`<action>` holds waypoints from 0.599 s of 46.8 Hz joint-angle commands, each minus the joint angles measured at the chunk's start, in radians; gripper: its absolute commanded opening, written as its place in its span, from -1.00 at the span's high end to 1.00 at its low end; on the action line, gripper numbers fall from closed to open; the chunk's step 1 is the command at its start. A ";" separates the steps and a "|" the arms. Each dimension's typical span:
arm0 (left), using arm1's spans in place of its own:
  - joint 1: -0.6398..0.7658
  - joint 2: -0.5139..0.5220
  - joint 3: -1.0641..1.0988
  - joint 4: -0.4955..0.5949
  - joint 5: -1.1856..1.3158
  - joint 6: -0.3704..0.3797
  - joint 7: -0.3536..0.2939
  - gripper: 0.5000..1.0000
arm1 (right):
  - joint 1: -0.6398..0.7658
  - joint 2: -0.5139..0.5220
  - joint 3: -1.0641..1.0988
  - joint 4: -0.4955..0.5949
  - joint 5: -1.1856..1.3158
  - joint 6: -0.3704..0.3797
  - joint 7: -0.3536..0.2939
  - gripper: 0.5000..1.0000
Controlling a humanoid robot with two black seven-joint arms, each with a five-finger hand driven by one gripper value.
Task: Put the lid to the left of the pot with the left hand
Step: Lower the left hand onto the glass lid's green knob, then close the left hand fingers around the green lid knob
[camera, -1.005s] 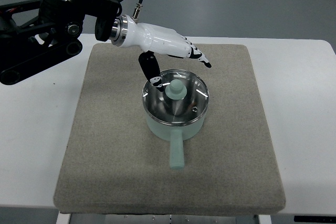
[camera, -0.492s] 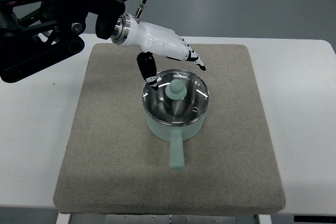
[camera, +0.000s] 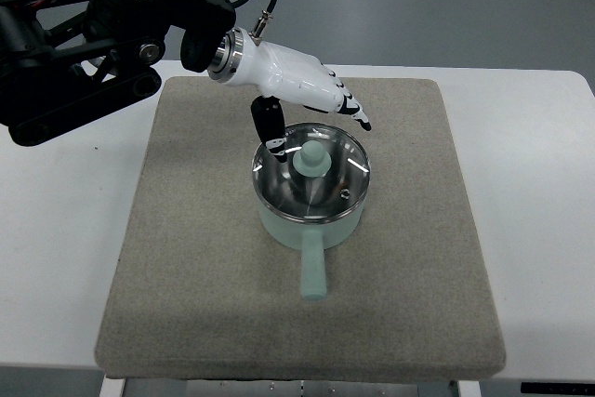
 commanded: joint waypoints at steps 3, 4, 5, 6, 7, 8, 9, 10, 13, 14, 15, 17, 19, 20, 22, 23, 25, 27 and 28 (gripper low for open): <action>0.009 -0.016 0.002 0.002 0.002 0.000 0.000 -0.94 | 0.000 0.000 0.000 0.001 0.000 -0.001 0.000 -0.69; 0.010 -0.016 0.002 0.002 0.002 0.000 0.000 -0.94 | 0.000 0.000 0.000 0.000 0.000 0.000 0.000 -0.69; 0.012 -0.016 0.003 0.002 0.002 0.000 0.000 -0.94 | 0.000 0.000 0.000 0.000 0.000 0.000 0.000 -0.69; 0.013 -0.016 0.003 0.002 0.002 0.000 0.000 -0.94 | 0.000 0.000 0.000 0.001 0.000 0.000 0.000 -0.69; 0.015 -0.016 0.003 0.002 0.002 0.000 0.000 -0.93 | 0.000 0.000 0.000 0.001 0.000 0.000 0.000 -0.69; 0.015 -0.016 0.003 0.002 0.002 0.000 0.000 -0.93 | 0.000 0.000 0.000 0.000 0.000 0.000 0.000 -0.69; 0.015 -0.017 0.005 0.004 0.002 0.000 0.000 -0.93 | 0.000 0.000 0.000 0.000 0.000 0.000 0.000 -0.69; 0.015 -0.016 0.006 0.004 0.002 0.000 0.000 -0.93 | 0.000 0.000 0.000 0.000 0.000 0.000 0.000 -0.69; 0.015 -0.016 0.015 0.004 0.003 0.000 0.000 -0.93 | 0.000 0.000 0.000 0.001 0.000 0.000 0.000 -0.69; 0.013 -0.016 0.018 0.006 0.003 0.000 0.000 -0.93 | 0.000 0.000 0.000 0.000 0.000 0.000 0.000 -0.69; 0.015 -0.016 0.022 0.006 0.003 0.000 0.000 -0.92 | 0.000 0.000 0.000 0.000 0.000 0.000 0.000 -0.69; 0.015 -0.016 0.029 0.007 0.003 0.000 0.000 -0.92 | 0.000 0.000 0.000 0.000 0.000 0.000 0.000 -0.69; 0.015 -0.016 0.032 0.007 0.003 0.000 0.000 -0.91 | 0.000 0.000 0.000 0.000 0.000 0.000 0.000 -0.69; 0.016 -0.016 0.032 0.006 0.003 0.000 0.000 -0.91 | 0.000 0.000 0.000 0.001 0.000 0.000 0.000 -0.69; 0.016 -0.016 0.032 0.006 0.003 0.000 0.000 -0.91 | 0.000 0.000 0.000 0.001 0.000 0.000 0.000 -0.69; 0.016 -0.016 0.032 0.006 0.003 0.000 0.000 -0.90 | 0.000 0.000 0.000 0.000 0.000 0.000 0.000 -0.69; 0.015 -0.017 0.032 0.006 0.003 0.000 0.000 -0.89 | 0.000 0.000 0.000 0.001 0.000 0.000 0.000 -0.69; 0.013 -0.016 0.032 0.006 0.003 0.000 0.000 -0.84 | 0.000 0.000 0.000 0.000 0.000 0.000 0.000 -0.69; 0.013 -0.016 0.032 0.006 0.003 0.000 0.000 -0.81 | 0.000 0.000 0.000 0.000 0.000 0.000 0.000 -0.69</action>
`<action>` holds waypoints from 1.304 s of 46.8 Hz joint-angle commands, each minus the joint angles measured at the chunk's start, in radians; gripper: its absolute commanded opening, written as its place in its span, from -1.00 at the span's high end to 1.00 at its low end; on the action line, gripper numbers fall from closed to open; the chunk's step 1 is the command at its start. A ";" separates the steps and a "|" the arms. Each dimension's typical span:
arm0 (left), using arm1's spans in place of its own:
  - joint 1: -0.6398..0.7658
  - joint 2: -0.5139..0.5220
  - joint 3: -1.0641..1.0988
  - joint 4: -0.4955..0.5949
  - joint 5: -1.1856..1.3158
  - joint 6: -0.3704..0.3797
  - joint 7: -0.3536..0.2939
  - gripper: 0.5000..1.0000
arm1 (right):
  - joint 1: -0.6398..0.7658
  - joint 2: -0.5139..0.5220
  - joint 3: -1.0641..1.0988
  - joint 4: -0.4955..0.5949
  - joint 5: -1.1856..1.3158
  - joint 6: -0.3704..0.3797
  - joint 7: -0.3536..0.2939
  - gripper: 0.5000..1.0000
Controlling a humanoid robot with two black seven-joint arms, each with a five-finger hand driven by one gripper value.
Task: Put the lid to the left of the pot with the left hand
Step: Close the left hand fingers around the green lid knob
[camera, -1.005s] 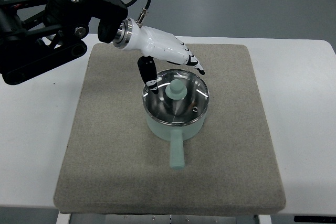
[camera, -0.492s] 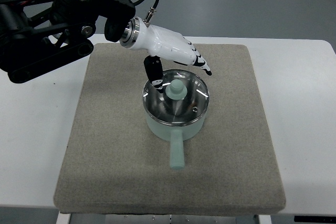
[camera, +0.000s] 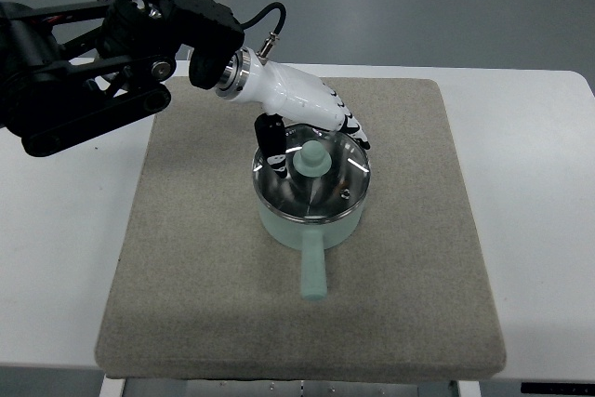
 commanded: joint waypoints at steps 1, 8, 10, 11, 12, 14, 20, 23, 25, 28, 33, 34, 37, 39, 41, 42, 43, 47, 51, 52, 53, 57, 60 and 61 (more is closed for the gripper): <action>-0.003 0.000 0.000 0.000 0.000 0.000 0.000 -0.78 | 0.000 0.000 0.000 -0.001 0.000 0.000 0.000 -0.69; -0.001 0.000 0.002 0.000 0.008 0.000 0.000 -0.57 | 0.000 0.000 0.000 -0.001 0.000 0.000 0.000 -0.69; -0.001 0.000 0.000 0.000 0.015 0.000 0.000 -0.50 | 0.000 0.000 0.000 0.001 0.000 0.000 0.000 -0.69; 0.000 0.000 0.002 0.000 0.018 0.000 0.000 -0.46 | 0.000 0.000 0.000 0.001 0.000 0.000 0.000 -0.69; 0.000 0.000 0.002 0.000 0.020 0.000 0.000 -0.46 | 0.000 0.000 0.000 -0.001 0.000 0.000 0.000 -0.69; -0.001 0.000 0.002 0.000 0.020 0.000 0.000 -0.46 | -0.002 0.000 0.000 0.001 0.000 0.000 0.000 -0.69; -0.001 0.000 0.002 0.000 0.022 0.000 0.000 -0.45 | 0.000 0.000 0.000 0.001 0.000 0.000 0.000 -0.69; -0.001 0.000 0.002 0.000 0.022 0.000 0.000 -0.39 | 0.000 0.000 0.000 0.001 0.000 0.000 0.000 -0.69; -0.001 0.000 0.002 0.000 0.023 0.000 0.000 -0.32 | 0.000 0.000 0.000 0.001 0.000 0.000 0.000 -0.69; -0.001 0.000 0.002 0.000 0.026 0.000 0.000 -0.29 | 0.000 0.000 0.000 -0.001 0.000 0.000 -0.002 -0.69; -0.003 0.000 0.002 0.000 0.028 0.000 0.000 -0.12 | 0.000 0.000 0.000 0.001 0.000 0.000 0.000 -0.69; -0.003 0.002 0.002 0.001 0.028 0.000 0.000 -0.09 | 0.000 0.000 0.000 -0.001 0.000 0.000 0.000 -0.69; -0.003 0.002 0.002 0.001 0.028 0.000 0.000 0.05 | 0.000 0.000 0.000 0.001 0.000 0.000 0.000 -0.69; -0.001 0.000 0.002 0.001 0.028 0.000 0.000 0.07 | 0.000 0.000 0.000 0.001 0.000 0.000 0.000 -0.69; -0.001 0.000 0.002 0.001 0.029 0.000 0.000 0.10 | 0.000 0.000 0.000 -0.001 0.000 0.000 0.000 -0.69; -0.001 0.000 0.002 0.001 0.032 0.000 0.000 0.15 | 0.000 0.000 0.000 -0.001 0.000 0.000 0.000 -0.69; 0.000 0.000 0.002 0.001 0.035 0.000 0.000 0.16 | 0.000 0.000 0.000 0.001 0.000 0.000 0.000 -0.69; 0.002 0.000 0.000 0.001 0.058 0.000 0.000 0.20 | 0.000 0.000 0.000 0.001 0.000 0.000 -0.002 -0.69; 0.003 0.000 0.002 0.001 0.063 0.000 0.000 0.28 | 0.000 0.000 0.000 0.001 0.000 0.000 0.000 -0.69; 0.003 0.000 0.002 0.001 0.063 0.000 0.000 0.28 | 0.000 0.000 0.000 0.001 0.000 0.000 0.000 -0.69; 0.002 0.000 0.002 0.001 0.063 0.000 0.000 0.29 | 0.000 0.000 0.000 0.001 0.000 0.000 0.000 -0.69; 0.000 0.000 0.002 0.001 0.063 0.000 0.000 0.31 | 0.000 0.000 0.000 -0.001 0.000 0.000 0.000 -0.69; 0.000 0.000 0.000 0.001 0.063 0.000 0.000 0.32 | 0.000 0.000 0.000 -0.001 0.000 0.000 0.000 -0.69; 0.000 0.000 0.002 0.001 0.063 0.000 0.000 0.32 | 0.000 0.000 0.000 -0.001 0.000 0.000 0.000 -0.69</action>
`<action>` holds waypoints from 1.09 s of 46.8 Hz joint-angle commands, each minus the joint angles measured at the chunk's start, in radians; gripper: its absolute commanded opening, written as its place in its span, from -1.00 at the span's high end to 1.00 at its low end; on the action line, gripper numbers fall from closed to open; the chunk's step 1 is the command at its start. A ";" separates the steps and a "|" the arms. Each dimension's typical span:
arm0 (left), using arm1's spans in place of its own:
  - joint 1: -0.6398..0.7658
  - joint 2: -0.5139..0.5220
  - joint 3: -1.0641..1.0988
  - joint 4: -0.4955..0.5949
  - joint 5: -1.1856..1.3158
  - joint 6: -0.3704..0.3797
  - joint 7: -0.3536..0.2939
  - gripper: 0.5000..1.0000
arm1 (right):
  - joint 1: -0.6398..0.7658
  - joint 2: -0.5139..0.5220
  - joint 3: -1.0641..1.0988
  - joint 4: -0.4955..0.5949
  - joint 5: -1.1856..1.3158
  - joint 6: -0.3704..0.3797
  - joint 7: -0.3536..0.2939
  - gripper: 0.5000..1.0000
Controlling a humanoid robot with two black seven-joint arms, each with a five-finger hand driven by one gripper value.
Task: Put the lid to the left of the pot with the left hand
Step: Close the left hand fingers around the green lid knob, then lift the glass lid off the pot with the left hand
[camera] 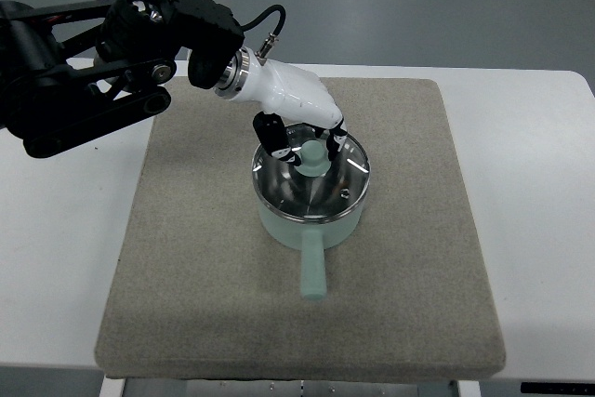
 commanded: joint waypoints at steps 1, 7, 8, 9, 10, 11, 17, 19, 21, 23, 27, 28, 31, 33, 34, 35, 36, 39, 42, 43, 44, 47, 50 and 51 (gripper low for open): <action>-0.001 0.000 0.001 0.000 0.000 0.000 0.000 0.34 | 0.000 0.000 0.000 -0.001 0.000 0.000 0.000 -0.69; 0.002 -0.001 -0.001 0.000 0.000 0.000 0.000 0.47 | 0.000 0.000 0.000 -0.001 0.000 0.000 0.000 -0.69; 0.002 0.000 -0.001 0.000 0.000 0.000 0.000 0.47 | 0.000 0.000 0.000 -0.001 0.000 0.000 0.000 -0.69; 0.002 0.000 -0.001 0.000 0.001 0.000 0.000 0.47 | 0.000 0.000 0.000 -0.001 0.000 0.000 0.000 -0.69; 0.002 0.000 -0.001 0.000 0.000 0.000 0.000 0.48 | 0.000 0.000 0.000 -0.001 0.000 0.000 -0.001 -0.69; 0.002 0.000 -0.001 -0.002 0.001 0.000 0.000 0.53 | 0.000 0.000 0.000 -0.001 0.000 0.000 0.000 -0.69; 0.007 0.000 0.001 -0.002 0.001 0.000 0.000 0.86 | 0.000 0.000 0.000 0.001 0.000 0.000 0.000 -0.69; 0.007 0.000 -0.001 -0.002 0.001 0.000 0.000 1.00 | 0.000 0.000 0.000 -0.001 0.000 0.000 0.000 -0.69; 0.007 0.000 -0.001 -0.002 0.003 0.000 0.000 1.00 | 0.000 0.000 0.000 -0.001 0.000 0.000 0.000 -0.69; 0.007 0.000 -0.001 -0.002 0.003 0.000 0.000 1.00 | 0.000 0.000 0.000 -0.001 0.000 0.000 0.000 -0.69; 0.007 0.000 -0.001 -0.002 0.003 0.000 0.000 1.00 | 0.000 0.000 0.000 0.001 0.000 0.000 0.000 -0.69; 0.007 0.000 -0.001 -0.002 0.003 0.000 0.000 1.00 | 0.000 0.000 0.000 0.001 0.000 0.000 0.000 -0.69; 0.007 0.000 -0.001 -0.002 0.005 0.000 0.000 1.00 | 0.000 0.000 0.000 -0.001 0.000 0.000 0.000 -0.69; 0.005 -0.001 -0.002 -0.002 0.005 0.000 0.000 1.00 | 0.000 0.000 0.000 0.001 0.000 -0.001 0.000 -0.69; 0.005 -0.001 -0.002 -0.002 0.005 0.000 0.000 1.00 | 0.000 0.000 0.000 0.001 0.000 0.000 0.000 -0.69; 0.004 -0.001 -0.002 -0.002 0.005 0.000 0.000 1.00 | 0.000 0.000 0.000 0.001 0.000 0.000 0.000 -0.69; 0.004 -0.001 -0.002 -0.002 0.005 0.000 0.000 1.00 | 0.000 0.000 0.000 -0.001 0.000 0.000 0.000 -0.69; 0.002 -0.001 -0.002 -0.002 0.005 0.000 0.000 1.00 | 0.000 0.000 0.000 -0.001 0.000 0.000 0.000 -0.69; 0.001 0.000 -0.004 -0.002 0.005 0.000 0.000 1.00 | 0.000 0.000 0.000 0.001 0.000 0.000 0.000 -0.69; -0.001 0.000 -0.002 -0.002 0.005 0.000 0.000 1.00 | 0.000 0.000 0.000 -0.001 0.000 0.000 0.000 -0.69; -0.001 0.000 -0.004 -0.002 0.005 0.000 0.000 1.00 | 0.000 0.000 0.000 0.001 0.000 0.000 0.000 -0.69; -0.004 0.000 -0.010 -0.002 0.005 0.000 0.000 1.00 | 0.000 0.000 0.000 0.001 0.000 0.000 0.000 -0.69; -0.005 0.000 -0.013 -0.002 0.005 0.000 0.002 1.00 | 0.000 0.000 0.000 -0.001 0.000 0.000 0.000 -0.69; -0.007 0.000 -0.015 -0.002 0.005 0.000 0.002 1.00 | 0.000 0.000 0.000 -0.001 0.000 0.000 0.000 -0.69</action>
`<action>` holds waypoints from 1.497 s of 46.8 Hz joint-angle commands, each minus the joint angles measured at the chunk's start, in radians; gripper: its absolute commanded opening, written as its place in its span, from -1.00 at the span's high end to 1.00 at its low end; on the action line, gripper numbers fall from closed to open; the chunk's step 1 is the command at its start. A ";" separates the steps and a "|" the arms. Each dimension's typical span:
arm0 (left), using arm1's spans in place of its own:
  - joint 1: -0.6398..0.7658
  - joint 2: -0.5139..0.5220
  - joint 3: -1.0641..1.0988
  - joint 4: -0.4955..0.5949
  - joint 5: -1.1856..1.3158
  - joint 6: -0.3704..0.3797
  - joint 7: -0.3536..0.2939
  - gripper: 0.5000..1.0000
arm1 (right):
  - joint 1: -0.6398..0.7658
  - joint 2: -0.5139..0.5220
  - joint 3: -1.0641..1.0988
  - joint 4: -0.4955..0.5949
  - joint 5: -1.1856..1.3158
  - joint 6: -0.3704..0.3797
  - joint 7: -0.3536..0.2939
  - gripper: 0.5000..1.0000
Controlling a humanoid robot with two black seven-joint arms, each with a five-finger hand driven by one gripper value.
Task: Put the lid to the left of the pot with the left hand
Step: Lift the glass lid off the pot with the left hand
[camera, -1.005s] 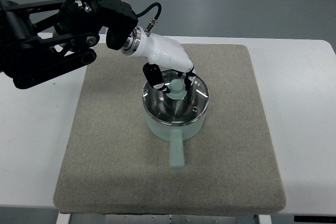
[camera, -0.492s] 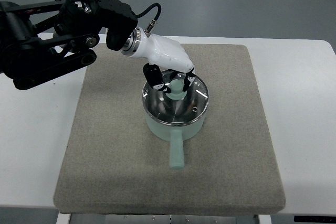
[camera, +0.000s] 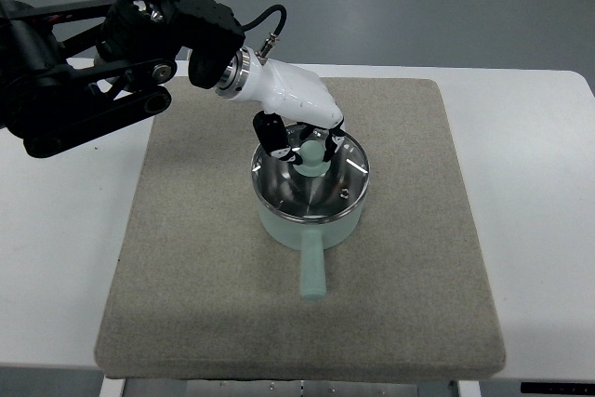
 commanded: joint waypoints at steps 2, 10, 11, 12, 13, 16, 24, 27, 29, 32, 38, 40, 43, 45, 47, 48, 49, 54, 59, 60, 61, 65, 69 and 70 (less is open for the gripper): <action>-0.004 0.000 -0.007 0.000 -0.001 0.002 0.001 1.00 | 0.000 0.000 0.000 -0.001 0.000 0.000 0.000 -0.69; -0.005 0.000 -0.008 -0.002 -0.001 0.002 0.004 1.00 | 0.000 0.000 0.000 -0.001 0.000 0.000 0.000 -0.69; -0.005 0.000 -0.008 -0.002 -0.001 0.002 0.004 1.00 | 0.000 0.000 0.000 -0.001 0.000 0.000 0.000 -0.69; -0.005 0.000 -0.008 0.000 -0.001 0.002 0.004 1.00 | 0.000 0.000 0.000 -0.001 0.000 0.000 0.000 -0.69; -0.005 0.000 -0.008 0.000 -0.001 0.002 0.004 1.00 | 0.000 0.000 0.000 -0.001 0.000 0.000 0.000 -0.69; -0.007 0.000 -0.008 -0.002 -0.001 0.002 0.004 1.00 | 0.000 0.000 0.000 -0.001 0.000 0.000 0.000 -0.69; -0.016 0.000 -0.010 -0.005 -0.001 0.002 0.004 1.00 | 0.000 0.000 0.000 -0.001 0.000 0.000 -0.001 -0.69; -0.021 0.000 -0.010 -0.006 -0.001 0.002 0.004 1.00 | 0.000 0.000 0.000 -0.001 0.000 0.000 0.000 -0.69; -0.030 0.000 -0.011 -0.006 -0.001 0.002 0.004 1.00 | 0.000 0.000 0.000 -0.001 0.000 0.000 -0.001 -0.69; -0.041 0.003 -0.013 -0.006 -0.001 0.002 0.004 1.00 | 0.000 0.000 0.000 0.001 0.000 0.000 0.000 -0.69; -0.054 0.009 -0.025 -0.008 -0.001 0.002 0.004 1.00 | 0.000 0.000 0.000 0.001 0.000 0.000 0.000 -0.69; -0.061 0.014 -0.027 -0.006 -0.001 0.002 0.004 1.00 | 0.000 0.000 0.000 -0.001 0.000 0.000 0.000 -0.69; -0.062 0.022 -0.028 -0.006 -0.001 0.002 0.004 1.00 | 0.000 0.000 0.000 0.001 0.000 0.000 0.000 -0.69; -0.064 0.034 -0.031 -0.006 -0.001 0.002 0.004 1.00 | 0.000 0.000 0.000 -0.001 0.000 0.000 0.000 -0.69; -0.065 0.052 -0.033 -0.006 -0.001 0.002 0.004 1.00 | 0.000 0.000 0.000 0.001 0.000 0.000 0.000 -0.69; -0.065 0.061 -0.033 -0.006 -0.001 0.002 0.004 1.00 | 0.000 0.000 0.000 -0.001 0.000 0.000 0.000 -0.69; -0.067 0.071 -0.033 -0.006 -0.001 0.002 0.005 1.00 | 0.000 0.000 0.000 -0.001 0.000 0.000 -0.001 -0.69; -0.067 0.127 -0.033 -0.002 0.001 0.002 0.005 1.00 | 0.000 0.000 0.000 0.001 0.000 0.000 0.000 -0.69; -0.062 0.181 -0.030 0.014 -0.001 0.002 0.004 1.00 | 0.000 0.000 0.000 -0.001 0.000 0.000 0.000 -0.69; -0.058 0.192 -0.028 0.017 -0.001 0.008 0.004 1.00 | 0.000 0.000 0.000 0.001 0.000 0.000 0.000 -0.69; -0.054 0.201 -0.028 0.020 -0.001 0.019 0.004 1.00 | 0.000 0.000 0.000 -0.001 0.000 0.000 0.000 -0.69; -0.047 0.241 -0.019 0.034 0.001 0.036 0.004 1.00 | 0.000 0.000 0.000 -0.001 0.000 0.000 0.000 -0.69; -0.021 0.259 -0.016 0.066 0.001 0.039 0.004 1.00 | 0.000 0.000 0.000 -0.001 0.000 0.000 0.000 -0.69; -0.012 0.259 -0.016 0.073 0.001 0.039 0.004 1.00 | 0.000 0.000 0.000 -0.001 0.000 0.000 0.000 -0.69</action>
